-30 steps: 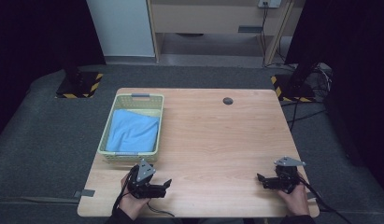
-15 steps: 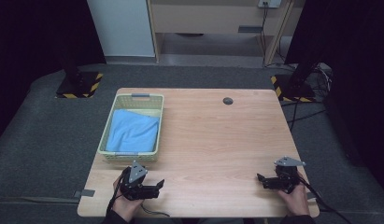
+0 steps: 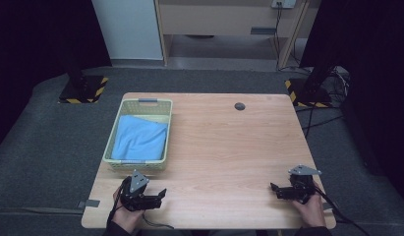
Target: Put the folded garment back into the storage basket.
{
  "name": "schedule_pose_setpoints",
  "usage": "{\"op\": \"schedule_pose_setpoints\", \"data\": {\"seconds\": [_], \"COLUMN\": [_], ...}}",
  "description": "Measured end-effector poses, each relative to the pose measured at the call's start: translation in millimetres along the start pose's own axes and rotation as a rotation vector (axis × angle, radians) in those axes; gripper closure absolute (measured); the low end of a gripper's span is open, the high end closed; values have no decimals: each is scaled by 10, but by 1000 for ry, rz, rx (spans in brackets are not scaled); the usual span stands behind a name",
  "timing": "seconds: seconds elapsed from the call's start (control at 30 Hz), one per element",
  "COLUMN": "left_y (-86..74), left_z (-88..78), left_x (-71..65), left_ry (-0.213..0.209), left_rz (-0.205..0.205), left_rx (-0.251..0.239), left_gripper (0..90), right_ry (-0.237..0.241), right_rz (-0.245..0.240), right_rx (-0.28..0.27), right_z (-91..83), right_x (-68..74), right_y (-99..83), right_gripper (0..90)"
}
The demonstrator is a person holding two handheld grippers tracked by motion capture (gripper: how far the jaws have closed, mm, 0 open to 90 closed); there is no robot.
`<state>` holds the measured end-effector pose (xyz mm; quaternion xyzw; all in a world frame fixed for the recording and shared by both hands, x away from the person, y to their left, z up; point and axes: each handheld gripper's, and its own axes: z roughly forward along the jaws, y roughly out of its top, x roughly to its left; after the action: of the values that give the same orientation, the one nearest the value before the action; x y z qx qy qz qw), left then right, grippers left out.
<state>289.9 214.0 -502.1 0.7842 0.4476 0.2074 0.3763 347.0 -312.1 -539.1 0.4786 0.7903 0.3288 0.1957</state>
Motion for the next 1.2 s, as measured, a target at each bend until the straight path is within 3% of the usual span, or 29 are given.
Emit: {"op": "schedule_pose_setpoints", "data": {"seconds": [0.23,0.57,0.77,1.2], "left_y": [-5,-29,-60,-97], "left_z": [-2,-37,-32,-61], "left_x": [27,157,232,349], "left_ry": [14,62,66,82], "left_rz": [-5,-87,-119,-152], "left_rx": [-1,-9,-5,-10], "left_gripper": [81,76,73,70], "right_ry": [0,0,0,0], "right_rz": [0,0,0,0], "right_rx": [0,0,0,0], "right_z": [0,0,0,0], "right_x": [0,0,0,0], "right_y": [0,0,0,0], "right_gripper": [2,2,2,2]}}
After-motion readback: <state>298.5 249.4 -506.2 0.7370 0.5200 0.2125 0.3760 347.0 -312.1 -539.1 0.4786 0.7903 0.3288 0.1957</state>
